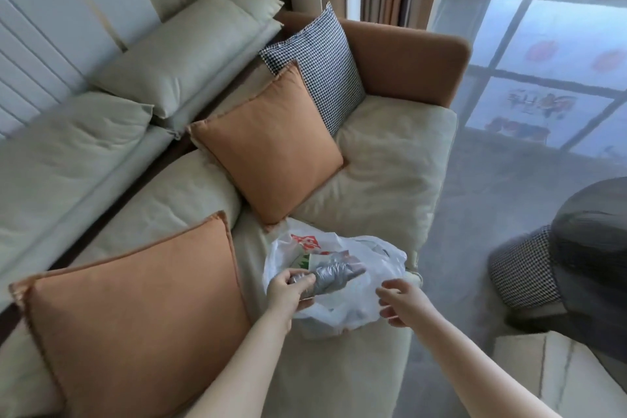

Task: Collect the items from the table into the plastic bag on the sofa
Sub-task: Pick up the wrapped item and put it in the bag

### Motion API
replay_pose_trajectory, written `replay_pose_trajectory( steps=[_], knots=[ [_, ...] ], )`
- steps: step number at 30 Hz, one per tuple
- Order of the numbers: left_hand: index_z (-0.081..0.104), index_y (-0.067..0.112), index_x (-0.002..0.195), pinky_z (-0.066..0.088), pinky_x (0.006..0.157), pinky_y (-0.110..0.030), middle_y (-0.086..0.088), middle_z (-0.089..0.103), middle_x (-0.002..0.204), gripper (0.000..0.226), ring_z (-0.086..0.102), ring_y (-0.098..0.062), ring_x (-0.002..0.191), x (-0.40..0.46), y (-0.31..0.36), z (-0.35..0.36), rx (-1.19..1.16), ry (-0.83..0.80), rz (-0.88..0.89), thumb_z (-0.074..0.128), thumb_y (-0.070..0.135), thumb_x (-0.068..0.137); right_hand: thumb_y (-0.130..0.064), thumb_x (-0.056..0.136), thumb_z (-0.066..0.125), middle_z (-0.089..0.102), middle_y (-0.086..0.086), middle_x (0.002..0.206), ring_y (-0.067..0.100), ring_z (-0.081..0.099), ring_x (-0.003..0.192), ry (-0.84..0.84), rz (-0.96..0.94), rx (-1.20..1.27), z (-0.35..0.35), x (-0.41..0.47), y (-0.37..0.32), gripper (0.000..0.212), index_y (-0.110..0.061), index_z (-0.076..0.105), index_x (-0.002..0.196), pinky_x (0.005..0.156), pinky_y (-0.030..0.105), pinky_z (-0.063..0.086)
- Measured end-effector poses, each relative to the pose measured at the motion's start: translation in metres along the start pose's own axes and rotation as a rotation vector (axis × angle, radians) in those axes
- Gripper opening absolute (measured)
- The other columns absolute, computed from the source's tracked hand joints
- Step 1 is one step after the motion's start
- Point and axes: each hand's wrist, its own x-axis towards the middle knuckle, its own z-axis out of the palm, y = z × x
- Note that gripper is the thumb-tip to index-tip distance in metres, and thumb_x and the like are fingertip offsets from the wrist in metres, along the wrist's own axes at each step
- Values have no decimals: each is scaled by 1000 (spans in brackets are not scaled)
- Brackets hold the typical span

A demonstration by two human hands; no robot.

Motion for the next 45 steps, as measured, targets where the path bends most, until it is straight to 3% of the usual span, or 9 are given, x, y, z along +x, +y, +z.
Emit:
replay_pose_trajectory(
  steps=[6,11,14,17,23,28,32,39,45],
  knots=[
    [58,15,81,55,69,-35,-11,63,94,17,60,-25,76,51,-2,12,152,146,-15,70,3,77,-10,91,53,60,5,99,17,57,83,-13,-11,-119,10,24,-4,31,-11,56,121,61,22,44],
    [58,14,93,48,77,-30,1,60,85,16,58,-21,87,78,-6,35,372,74,0,65,8,80,-8,90,53,59,4,109,14,55,87,14,-15,-152,12,47,-1,34,-12,57,123,62,20,44],
    [59,18,95,53,88,-37,-6,64,103,14,60,-23,94,93,-17,46,478,-19,-3,63,11,83,-10,90,53,59,4,112,15,56,90,25,-8,-167,11,56,5,32,-13,58,122,69,23,45],
    [61,15,109,50,93,-34,-7,62,115,21,57,-21,101,104,-29,53,644,-57,32,56,10,90,-10,91,52,58,3,112,15,54,94,42,-4,-149,6,61,12,31,-13,57,122,65,17,44],
    [52,17,132,46,104,-37,-5,52,135,39,50,-25,124,88,-32,66,1020,28,202,52,16,93,-13,87,54,63,3,109,13,55,83,93,13,-150,-22,58,31,34,-14,59,121,71,25,44],
    [53,20,129,49,90,-32,-2,64,118,36,59,-21,108,44,-31,110,1070,-196,282,51,25,94,-16,88,54,64,5,118,17,60,100,141,24,-266,-58,37,51,37,-14,57,124,76,21,43],
    [58,23,123,50,85,-27,3,68,108,33,64,-17,101,0,-52,161,1192,-388,368,54,32,92,-19,89,53,63,5,122,19,58,114,195,70,-279,-95,12,87,36,-13,56,125,94,25,43],
    [61,24,118,46,86,-24,4,68,112,32,62,-14,105,-82,-130,250,1407,-680,408,54,40,91,-26,92,52,62,2,123,18,57,114,342,206,-128,-170,-44,197,34,-16,54,125,94,27,44],
    [62,30,112,46,80,-24,11,66,110,27,61,-11,106,-141,-205,306,1551,-768,429,51,45,91,-24,93,52,59,5,126,20,55,116,419,322,41,-225,-89,303,34,-16,53,126,99,35,46]
  ],
)
